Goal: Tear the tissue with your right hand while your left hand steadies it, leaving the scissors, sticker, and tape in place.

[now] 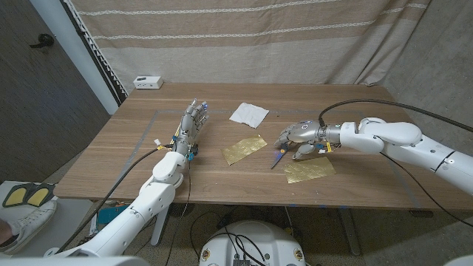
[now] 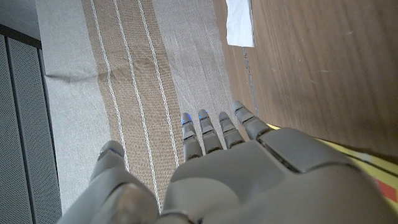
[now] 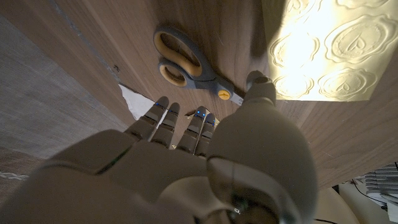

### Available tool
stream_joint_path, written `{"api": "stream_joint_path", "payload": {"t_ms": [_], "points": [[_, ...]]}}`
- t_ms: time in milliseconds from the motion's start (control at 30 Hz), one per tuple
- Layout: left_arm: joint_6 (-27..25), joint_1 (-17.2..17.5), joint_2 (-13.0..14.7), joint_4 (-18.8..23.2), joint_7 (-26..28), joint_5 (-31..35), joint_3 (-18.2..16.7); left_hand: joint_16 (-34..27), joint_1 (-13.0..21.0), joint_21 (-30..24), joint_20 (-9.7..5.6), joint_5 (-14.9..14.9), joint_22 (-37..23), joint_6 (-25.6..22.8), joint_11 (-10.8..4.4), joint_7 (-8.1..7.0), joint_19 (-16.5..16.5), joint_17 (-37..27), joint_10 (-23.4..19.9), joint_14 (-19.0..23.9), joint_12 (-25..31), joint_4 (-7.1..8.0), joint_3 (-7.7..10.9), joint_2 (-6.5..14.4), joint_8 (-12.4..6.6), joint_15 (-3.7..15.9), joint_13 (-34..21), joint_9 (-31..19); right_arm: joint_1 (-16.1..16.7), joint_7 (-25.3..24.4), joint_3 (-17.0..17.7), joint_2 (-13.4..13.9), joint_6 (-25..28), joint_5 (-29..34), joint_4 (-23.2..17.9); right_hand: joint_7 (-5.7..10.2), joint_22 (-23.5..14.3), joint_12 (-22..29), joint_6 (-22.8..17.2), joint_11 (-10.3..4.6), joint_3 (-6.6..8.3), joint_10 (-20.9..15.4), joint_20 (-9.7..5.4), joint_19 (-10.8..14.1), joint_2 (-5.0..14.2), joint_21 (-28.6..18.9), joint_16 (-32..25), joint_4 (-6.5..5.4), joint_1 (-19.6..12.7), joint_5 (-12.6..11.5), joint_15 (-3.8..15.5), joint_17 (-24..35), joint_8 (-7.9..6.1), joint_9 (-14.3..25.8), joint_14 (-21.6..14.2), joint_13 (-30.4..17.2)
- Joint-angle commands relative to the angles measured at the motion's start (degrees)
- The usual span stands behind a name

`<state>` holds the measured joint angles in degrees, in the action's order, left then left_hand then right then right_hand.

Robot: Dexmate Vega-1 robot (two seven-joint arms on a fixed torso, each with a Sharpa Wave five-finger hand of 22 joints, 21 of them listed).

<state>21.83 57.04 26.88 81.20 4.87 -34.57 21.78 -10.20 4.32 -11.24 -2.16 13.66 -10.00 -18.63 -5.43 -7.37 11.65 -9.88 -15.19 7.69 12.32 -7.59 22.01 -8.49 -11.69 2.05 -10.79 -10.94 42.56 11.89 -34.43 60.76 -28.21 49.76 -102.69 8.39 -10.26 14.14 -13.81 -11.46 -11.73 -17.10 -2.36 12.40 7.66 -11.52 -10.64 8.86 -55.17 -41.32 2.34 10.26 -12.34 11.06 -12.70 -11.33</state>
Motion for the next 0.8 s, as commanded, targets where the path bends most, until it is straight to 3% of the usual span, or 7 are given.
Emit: {"api": "stream_joint_path", "payload": {"t_ms": [33,433,633,800], "points": [[0.1,0.5,0.3,0.6,0.1,-0.2,-0.3,-0.3,-0.2,-0.1,-4.72,0.4,-0.2,-0.3,0.21,-0.11,0.5,-0.2,-0.4,0.3,0.0,0.07,-0.11,0.2,-0.06,6.48,-0.3,-0.1,-0.3,-0.9,-0.8,-0.5,-1.6,1.1,0.7,0.47,-0.3,0.1,-0.2,0.0,0.55,-0.4,-8.37,0.7,0.38,-0.4,-0.1,0.03,-1.6,0.3,10.74,0.3,-0.07,0.3,-0.6,-0.3],[0.4,0.1,0.0,-0.2,-0.6,-0.5,-0.1,-0.3,-0.3,-0.1,-4.72,0.4,-0.2,-0.4,0.33,-0.05,0.4,-0.2,-0.4,0.3,0.0,0.05,-0.28,0.2,-0.05,6.48,-0.3,-0.1,-0.8,-0.4,-1.3,-1.3,-1.0,1.7,1.0,0.51,-0.4,0.3,-0.6,0.07,2.75,-1.1,-8.23,0.7,2.45,-0.5,-0.7,0.06,-4.9,1.1,10.78,0.7,-0.28,0.5,-2.0,-0.7],[0.5,0.3,0.2,-0.3,-0.7,-0.6,-0.3,-0.3,-0.3,-0.1,-4.74,0.5,-0.2,-0.5,0.21,-0.1,0.4,-0.2,-0.4,0.3,0.0,0.04,-0.38,0.2,-0.04,6.5,-0.3,-0.1,-1.1,-0.4,-1.7,-1.8,-1.1,1.7,1.4,0.46,-0.5,0.6,-0.8,0.97,3.88,-1.8,-8.04,0.9,2.91,-0.6,-0.9,-0.1,-6.2,2.0,10.75,1.0,-0.45,0.6,-2.5,-1.0],[0.6,0.6,0.3,-0.1,-0.7,-0.7,-0.5,-0.3,-0.3,0.0,-4.72,0.5,-0.2,-0.4,0.28,-0.15,0.4,-0.2,-0.4,0.2,0.0,0.04,-0.43,0.2,-0.01,6.52,-0.3,-0.1,-1.0,0.3,-1.9,-1.9,-0.5,1.8,0.9,0.44,-0.5,0.7,-1.1,0.79,4.86,-2.1,-7.84,1.2,3.22,-0.8,-1.2,-0.28,-7.1,2.9,10.79,1.3,-0.62,0.7,-3.3,-1.3]]}}
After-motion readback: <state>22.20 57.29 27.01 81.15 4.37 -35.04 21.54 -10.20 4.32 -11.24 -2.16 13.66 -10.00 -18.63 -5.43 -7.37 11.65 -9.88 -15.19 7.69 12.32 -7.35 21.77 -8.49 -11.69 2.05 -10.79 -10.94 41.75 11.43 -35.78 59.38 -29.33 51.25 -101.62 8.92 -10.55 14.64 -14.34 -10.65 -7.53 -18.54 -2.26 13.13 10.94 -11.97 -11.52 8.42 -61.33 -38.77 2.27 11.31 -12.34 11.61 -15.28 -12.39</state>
